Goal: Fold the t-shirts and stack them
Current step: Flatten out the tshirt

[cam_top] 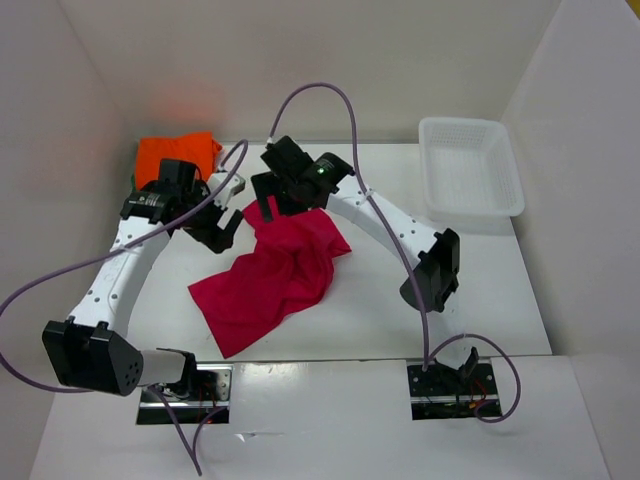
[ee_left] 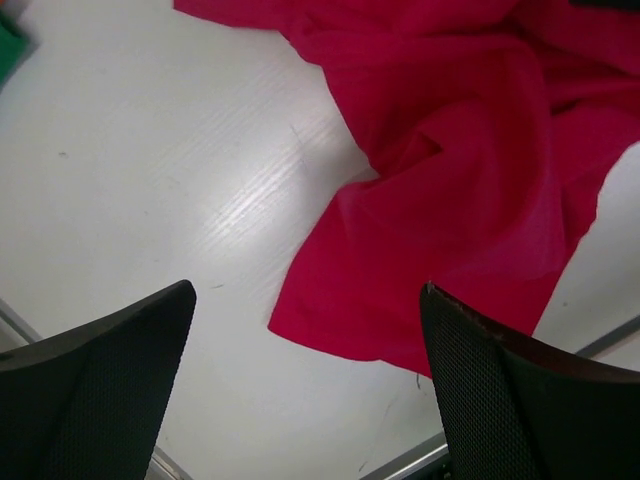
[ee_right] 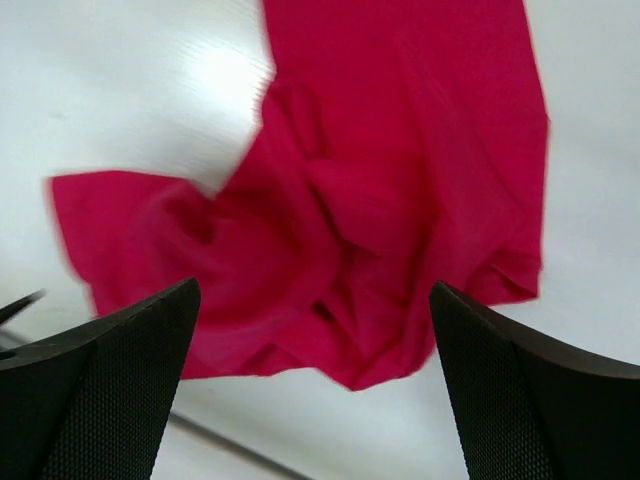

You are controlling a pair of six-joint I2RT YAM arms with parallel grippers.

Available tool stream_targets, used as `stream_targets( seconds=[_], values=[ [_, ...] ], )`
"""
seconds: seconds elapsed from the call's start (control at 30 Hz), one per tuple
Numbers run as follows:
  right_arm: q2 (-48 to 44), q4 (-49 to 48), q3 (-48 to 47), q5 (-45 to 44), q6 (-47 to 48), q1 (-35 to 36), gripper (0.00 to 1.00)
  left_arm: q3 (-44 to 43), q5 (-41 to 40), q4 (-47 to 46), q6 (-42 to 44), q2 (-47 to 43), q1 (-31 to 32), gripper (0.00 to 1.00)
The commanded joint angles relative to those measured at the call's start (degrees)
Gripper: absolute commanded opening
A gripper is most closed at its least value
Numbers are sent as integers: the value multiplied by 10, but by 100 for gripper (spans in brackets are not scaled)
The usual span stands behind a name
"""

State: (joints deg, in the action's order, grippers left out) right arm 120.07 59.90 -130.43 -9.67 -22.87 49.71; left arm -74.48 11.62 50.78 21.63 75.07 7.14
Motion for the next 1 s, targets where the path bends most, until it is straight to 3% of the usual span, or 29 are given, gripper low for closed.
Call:
stream_targets(
  seconds=[0.0, 0.1, 0.2, 0.3, 0.4, 0.43, 0.47, 0.53, 0.57, 0.67, 0.7, 0.83, 0.97],
  values=[
    [-36, -29, 117, -42, -9, -16, 100, 25, 36, 8, 62, -34, 9, 99],
    [-67, -75, 236, 1, -31, -38, 97, 64, 79, 41, 120, -46, 15, 99],
    [-106, -169, 365, 60, -59, -72, 95, 112, 59, 23, 140, -51, 20, 99],
    [-126, -244, 441, 94, -68, -93, 90, 161, 40, -7, 146, -21, 61, 99],
    [-120, -278, 454, 94, -68, -93, 83, 181, 17, -60, 125, 30, 92, 99],
    [-120, -283, 454, 87, -68, -98, 78, 181, 7, -94, 107, 57, 92, 99],
    [-112, -283, 454, 82, -68, -98, 60, 181, -4, -112, 98, 69, 92, 99],
    [-105, -283, 448, 75, -74, -98, 37, 181, -40, -161, 75, 95, 92, 99],
    [-110, -276, 454, 67, -74, -103, 17, 181, -55, -176, 68, 100, 92, 99],
    [-163, -276, 507, 61, -85, -109, 5, 192, -103, -228, 57, 115, 92, 99],
    [-179, -281, 525, 61, -85, -116, 0, 192, -108, -235, 57, 129, 92, 95],
    [-272, -286, 646, 55, -121, -152, 0, 148, -121, -242, 42, 186, 92, 39],
    [-355, -280, 725, 50, -166, -189, 0, 61, -116, -224, 9, 228, 54, 36]
  ],
)
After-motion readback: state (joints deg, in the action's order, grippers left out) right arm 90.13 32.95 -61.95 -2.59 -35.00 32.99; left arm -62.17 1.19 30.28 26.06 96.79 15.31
